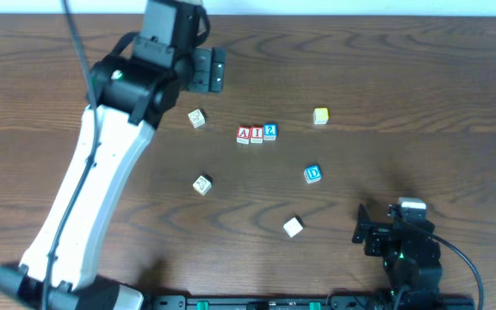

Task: Spell out Ai2

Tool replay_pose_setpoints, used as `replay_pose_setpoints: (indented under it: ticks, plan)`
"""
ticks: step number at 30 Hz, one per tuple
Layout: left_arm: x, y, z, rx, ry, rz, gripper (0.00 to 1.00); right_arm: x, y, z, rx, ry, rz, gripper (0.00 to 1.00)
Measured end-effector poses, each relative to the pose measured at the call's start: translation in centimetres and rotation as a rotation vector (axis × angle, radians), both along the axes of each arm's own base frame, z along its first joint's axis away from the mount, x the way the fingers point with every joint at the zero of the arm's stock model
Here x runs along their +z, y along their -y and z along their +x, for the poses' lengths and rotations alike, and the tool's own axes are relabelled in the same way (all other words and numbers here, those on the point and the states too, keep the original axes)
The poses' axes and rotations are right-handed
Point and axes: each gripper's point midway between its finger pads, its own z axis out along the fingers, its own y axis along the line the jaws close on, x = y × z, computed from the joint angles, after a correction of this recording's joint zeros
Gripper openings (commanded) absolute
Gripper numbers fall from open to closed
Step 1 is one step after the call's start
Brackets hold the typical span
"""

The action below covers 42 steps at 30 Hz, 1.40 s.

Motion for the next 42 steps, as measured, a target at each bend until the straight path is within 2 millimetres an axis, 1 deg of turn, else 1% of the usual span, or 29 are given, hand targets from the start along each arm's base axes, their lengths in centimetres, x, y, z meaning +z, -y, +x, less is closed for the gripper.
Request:
replay_pose_setpoints:
  ticks: [2, 3, 10, 13, 15, 17, 20, 21, 23, 24, 26, 27, 29, 31, 34, 37, 39, 42]
  plan:
    - [0.8, -0.5, -0.7, 0.007, 0.014, 0.003, 0.96, 0.0, 0.0, 0.0, 0.0, 0.001, 0.0, 0.99]
    - [1.0, -0.9, -1.4, 0.011, 0.006, 0.015, 0.95, 0.0, 0.0, 0.0, 0.0, 0.0, 0.0, 0.99]
    - [-0.6, -3.5, -4.4, 0.057, -0.105, 0.131, 0.95, 0.0, 0.0, 0.0, 0.0, 0.0, 0.0, 0.99]
    - [-0.3, -4.7, -5.8, 0.076, -0.123, 0.172, 0.95, 0.0, 0.0, 0.0, 0.0, 0.001, 0.0, 0.99]
    - [0.4, -5.6, -7.1, 0.089, -0.121, 0.189, 0.95, 0.0, 0.0, 0.0, 0.0, 0.0, 0.0, 0.99]
    - [1.4, -6.6, -8.9, 0.101, -0.111, 0.202, 0.95, 0.0, 0.0, 0.0, 0.0, 0.001, 0.0, 0.99]
    - [4.2, -8.8, -12.4, 0.135, -0.043, 0.186, 0.95, 0.0, 0.0, 0.0, 0.0, 0.0, 0.0, 0.99]
    - [4.8, -9.3, -13.0, 0.147, -0.021, 0.175, 0.95, 0.0, 0.0, 0.0, 0.0, 0.001, 0.0, 0.99]
    - [6.4, -11.3, -15.1, 0.201, 0.039, 0.131, 0.95, 0.0, 0.0, 0.0, -0.001, 0.0, 0.0, 0.99]
    - [6.7, -12.4, -16.3, 0.232, 0.06, 0.109, 0.95, 0.0, 0.0, 0.0, 0.0, 0.0, 0.0, 0.99]
    - [6.6, -13.4, -17.5, 0.261, 0.087, 0.081, 0.95, 0.0, 0.0, 0.0, 0.0, 0.0, 0.0, 0.99]
    - [6.3, -13.9, -17.9, 0.276, 0.101, 0.072, 0.95, 0.0, 0.0, 0.0, 0.0, 0.001, 0.001, 0.99]
    - [4.7, -14.8, -19.3, 0.303, 0.113, 0.057, 0.95, 0.0, 0.0, 0.0, -0.001, 0.0, 0.0, 0.99]
    - [3.6, -15.1, -20.0, 0.313, 0.145, 0.044, 0.95, 0.0, 0.0, 0.0, -0.001, 0.001, 0.0, 0.99]
    - [1.3, -15.3, -21.1, 0.315, 0.208, 0.028, 0.95, 0.0, 0.0, 0.0, 0.0, 0.001, 0.0, 0.99]
    - [-1.3, -15.2, -21.3, 0.31, 0.254, 0.015, 0.95, 0.0, 0.0, 0.0, 0.0, 0.001, 0.0, 0.99]
    - [-3.6, -15.2, -21.3, 0.311, 0.266, 0.011, 0.95, 0.0, 0.0, 0.0, -0.001, 0.001, 0.0, 0.99]
    - [-7.1, -15.1, -20.6, 0.309, 0.276, 0.0, 0.95, 0.0, 0.0, 0.0, 0.001, 0.001, 0.001, 0.99]
